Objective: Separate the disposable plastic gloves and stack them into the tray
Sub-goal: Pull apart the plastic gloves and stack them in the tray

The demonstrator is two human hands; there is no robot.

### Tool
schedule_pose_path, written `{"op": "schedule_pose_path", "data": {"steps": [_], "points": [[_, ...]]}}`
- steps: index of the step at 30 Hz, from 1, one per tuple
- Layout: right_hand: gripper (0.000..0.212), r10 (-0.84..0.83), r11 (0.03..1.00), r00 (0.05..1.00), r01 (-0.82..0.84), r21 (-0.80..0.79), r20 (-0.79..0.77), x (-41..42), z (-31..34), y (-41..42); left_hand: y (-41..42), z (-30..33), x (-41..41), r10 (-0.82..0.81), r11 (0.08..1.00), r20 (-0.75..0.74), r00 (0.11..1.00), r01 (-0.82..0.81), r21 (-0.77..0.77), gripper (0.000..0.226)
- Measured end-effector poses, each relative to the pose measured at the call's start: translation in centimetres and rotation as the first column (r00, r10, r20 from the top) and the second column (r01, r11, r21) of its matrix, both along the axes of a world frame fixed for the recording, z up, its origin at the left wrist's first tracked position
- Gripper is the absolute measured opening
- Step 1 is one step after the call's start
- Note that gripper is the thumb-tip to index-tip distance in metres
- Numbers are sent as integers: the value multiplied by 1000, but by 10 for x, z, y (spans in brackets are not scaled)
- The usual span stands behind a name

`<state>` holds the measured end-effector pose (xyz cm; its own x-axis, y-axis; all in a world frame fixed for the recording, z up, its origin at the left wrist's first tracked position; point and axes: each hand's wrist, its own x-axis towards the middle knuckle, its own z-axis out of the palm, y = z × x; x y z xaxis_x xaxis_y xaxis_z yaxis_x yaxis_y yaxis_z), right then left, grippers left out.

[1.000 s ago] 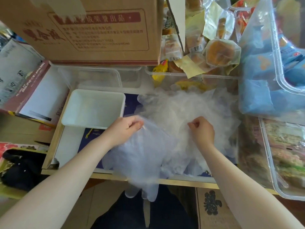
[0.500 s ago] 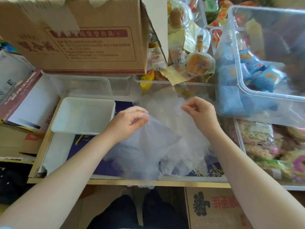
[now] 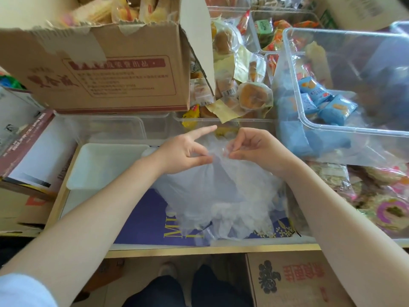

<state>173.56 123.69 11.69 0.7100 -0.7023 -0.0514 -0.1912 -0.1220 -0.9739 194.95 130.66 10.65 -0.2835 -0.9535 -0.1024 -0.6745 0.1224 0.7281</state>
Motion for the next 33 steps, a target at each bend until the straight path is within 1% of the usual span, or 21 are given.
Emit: {"op": "schedule_pose_path", "data": {"steps": [2,5,6,8,11,14,16,17,18,19,20,21,22,23,24,25,26,27,29,31,33], "points": [[21,1,999,999,-3,43,50,-3,3,-1,-2,0,3,91,988,-181,979,-65,141,13],[16,24,991,991,-40,127,130,-8,2,-4,2,-5,8,247,938,-422,872,-106,330,7],[17,15,988,988,-38,149,152,-9,0,-5,4,-7,10,284,920,-459,842,-105,376,7],[18,-41,979,985,7,203,167,-9,-9,-6,9,-12,12,322,910,-494,807,-120,397,8],[20,-219,937,972,185,297,85,-4,-31,-9,21,-22,16,387,913,-475,790,-255,319,19],[18,-441,864,887,461,202,-141,2,-61,-15,36,-30,28,405,914,-443,800,-352,201,21],[5,-501,826,804,555,99,-321,7,-77,-17,47,-34,37,417,908,-451,789,-385,167,11],[18,-508,828,752,561,3,-419,8,-83,-17,51,-34,41,422,905,-452,786,-397,154,7],[33,-502,848,709,517,-120,-496,11,-85,-16,54,-35,44,424,903,-448,788,-408,137,11],[45,-501,862,701,458,-219,-508,14,-83,-13,56,-33,46,422,902,-445,790,-413,122,17],[50,-487,873,739,423,-242,-466,19,-79,-11,56,-32,46,424,900,-450,786,-423,109,20],[52,-428,903,817,402,-151,-386,25,-72,-6,57,-29,46,423,898,-463,779,-427,103,22],[55,-338,931,898,362,37,-281,31,-65,0,57,-28,46,420,898,-476,773,-428,96,23],[58,-259,931,947,297,212,-193,36,-59,5,56,-26,46,424,895,-492,760,-435,99,23],[53,-193,928,972,226,296,-137,40,-53,9,56,-23,46,442,885,-508,739,-452,112,18],[38,-145,936,985,168,308,-97,42,-47,11,55,-20,45,478,866,-524,706,-480,143,9],[21,-115,955,991,130,267,-69,45,-41,12,55,-17,44,525,837,-538,660,-515,185,3],[9,-111,967,992,120,224,-52,48,-35,12,54,-14,44,576,802,-546,608,-550,233,7],[12,-170,966,985,167,199,-4,51,-25,8,52,-6,42,641,747,-553,532,-598,289,12],[19,-289,935,955,267,234,62,54,-17,2,50,-2,43,680,696,-543,492,-665,270,22],[22,-423,876,902,381,297,90,51,-14,-8,50,-2,49,738,618,-504,449,-749,238,22]]}}
